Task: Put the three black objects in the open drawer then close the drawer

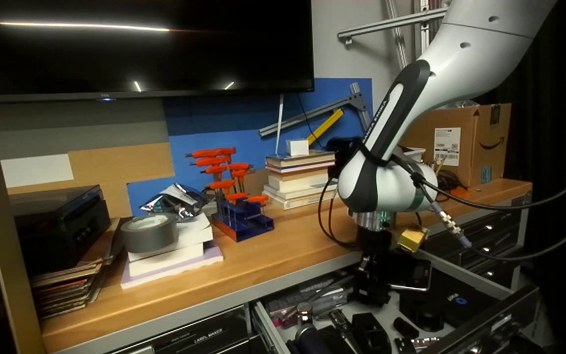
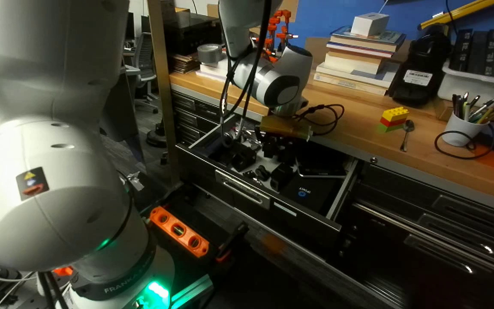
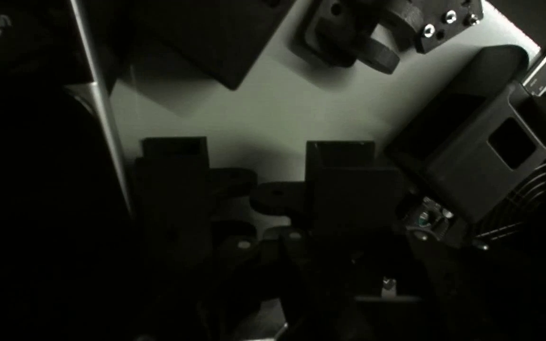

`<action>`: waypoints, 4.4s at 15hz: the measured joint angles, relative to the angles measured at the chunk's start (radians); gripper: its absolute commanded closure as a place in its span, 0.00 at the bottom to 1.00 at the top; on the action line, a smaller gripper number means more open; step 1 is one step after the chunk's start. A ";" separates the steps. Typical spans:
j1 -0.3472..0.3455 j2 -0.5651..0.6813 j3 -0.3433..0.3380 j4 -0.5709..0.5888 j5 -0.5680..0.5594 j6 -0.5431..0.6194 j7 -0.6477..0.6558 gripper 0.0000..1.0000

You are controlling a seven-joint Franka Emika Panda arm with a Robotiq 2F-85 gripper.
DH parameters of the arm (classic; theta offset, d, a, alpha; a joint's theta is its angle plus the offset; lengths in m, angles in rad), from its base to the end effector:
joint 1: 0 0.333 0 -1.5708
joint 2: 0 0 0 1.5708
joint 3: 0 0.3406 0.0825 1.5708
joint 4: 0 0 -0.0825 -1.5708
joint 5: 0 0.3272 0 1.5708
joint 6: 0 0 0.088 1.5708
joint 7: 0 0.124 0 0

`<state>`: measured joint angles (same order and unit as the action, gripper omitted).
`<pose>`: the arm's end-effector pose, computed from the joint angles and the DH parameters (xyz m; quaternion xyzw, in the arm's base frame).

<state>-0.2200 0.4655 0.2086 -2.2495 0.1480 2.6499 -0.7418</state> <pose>0.5177 -0.0086 0.2118 -0.9549 -0.2843 -0.0012 0.0853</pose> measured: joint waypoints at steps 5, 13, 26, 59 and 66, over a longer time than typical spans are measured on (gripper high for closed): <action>-0.011 0.030 -0.005 0.000 0.000 -0.016 -0.011 0.19; 0.008 -0.080 -0.013 -0.047 0.048 0.061 0.301 0.00; 0.139 -0.502 -0.292 -0.433 -0.420 0.051 1.204 0.00; 0.221 -0.134 -0.146 -0.429 0.149 0.438 2.120 0.00; 0.331 -0.044 -0.145 -0.251 0.149 0.434 2.103 0.00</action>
<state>0.1106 0.4214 0.0639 -2.5002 0.2967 3.0837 1.3613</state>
